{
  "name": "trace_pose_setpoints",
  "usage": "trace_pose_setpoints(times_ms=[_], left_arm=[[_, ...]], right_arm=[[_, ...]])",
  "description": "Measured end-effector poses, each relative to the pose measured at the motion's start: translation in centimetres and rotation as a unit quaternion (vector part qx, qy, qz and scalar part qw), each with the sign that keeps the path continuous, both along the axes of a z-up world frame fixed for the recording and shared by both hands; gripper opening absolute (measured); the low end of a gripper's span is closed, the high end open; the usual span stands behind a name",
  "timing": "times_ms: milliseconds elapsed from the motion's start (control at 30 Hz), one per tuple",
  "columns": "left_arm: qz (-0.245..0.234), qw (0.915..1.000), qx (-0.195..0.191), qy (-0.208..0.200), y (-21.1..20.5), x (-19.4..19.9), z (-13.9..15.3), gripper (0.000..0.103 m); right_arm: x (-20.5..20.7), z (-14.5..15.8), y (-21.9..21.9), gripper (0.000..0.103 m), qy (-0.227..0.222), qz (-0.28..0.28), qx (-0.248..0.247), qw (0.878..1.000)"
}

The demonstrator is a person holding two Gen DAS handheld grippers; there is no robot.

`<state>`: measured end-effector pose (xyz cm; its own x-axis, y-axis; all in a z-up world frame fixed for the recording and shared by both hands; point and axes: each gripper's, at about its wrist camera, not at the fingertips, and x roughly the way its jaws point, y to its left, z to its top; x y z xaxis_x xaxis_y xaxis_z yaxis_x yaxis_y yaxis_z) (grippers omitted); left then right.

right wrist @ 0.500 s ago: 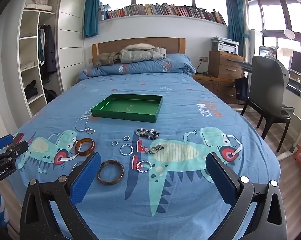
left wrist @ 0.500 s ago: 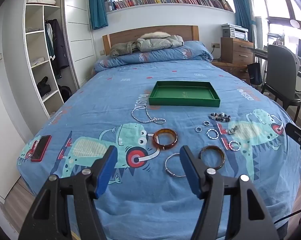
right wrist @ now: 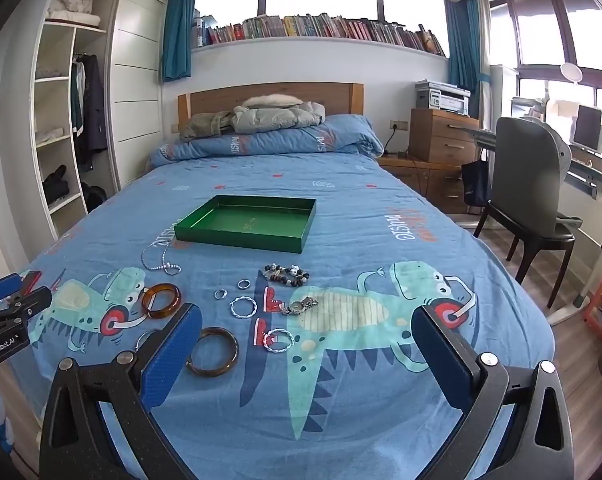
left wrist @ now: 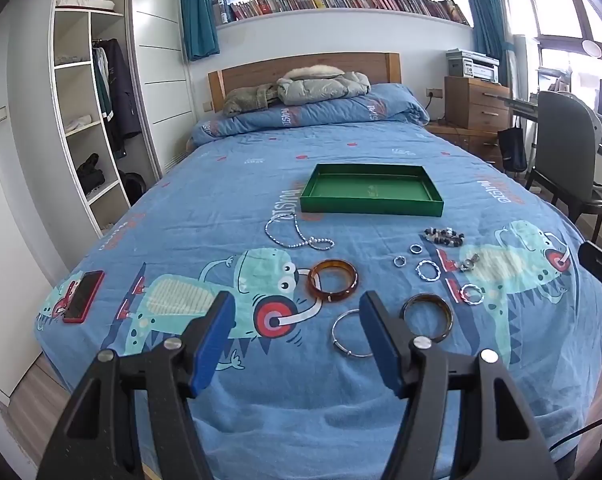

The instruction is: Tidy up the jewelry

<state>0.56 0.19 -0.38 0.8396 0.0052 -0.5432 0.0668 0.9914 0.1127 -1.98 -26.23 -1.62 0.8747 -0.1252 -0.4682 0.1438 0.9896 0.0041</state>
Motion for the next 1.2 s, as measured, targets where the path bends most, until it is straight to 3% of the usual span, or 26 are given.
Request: trace_pose_setpoints(times_ms=[667, 1200], left_arm=[[0.013, 0.9999, -0.001, -0.010, 0.6, -0.3, 0.5, 0.063], [-0.003, 0.9995, -0.001, -0.031, -0.2, 0.1, 2.4, 0.063]], right_arm=[[-0.5, -0.3, 0.1, 0.103, -0.004, 0.008, -0.011, 1.000], [-0.4, 1.7, -1.3, 0.103, -0.019, -0.014, 0.002, 1.000]])
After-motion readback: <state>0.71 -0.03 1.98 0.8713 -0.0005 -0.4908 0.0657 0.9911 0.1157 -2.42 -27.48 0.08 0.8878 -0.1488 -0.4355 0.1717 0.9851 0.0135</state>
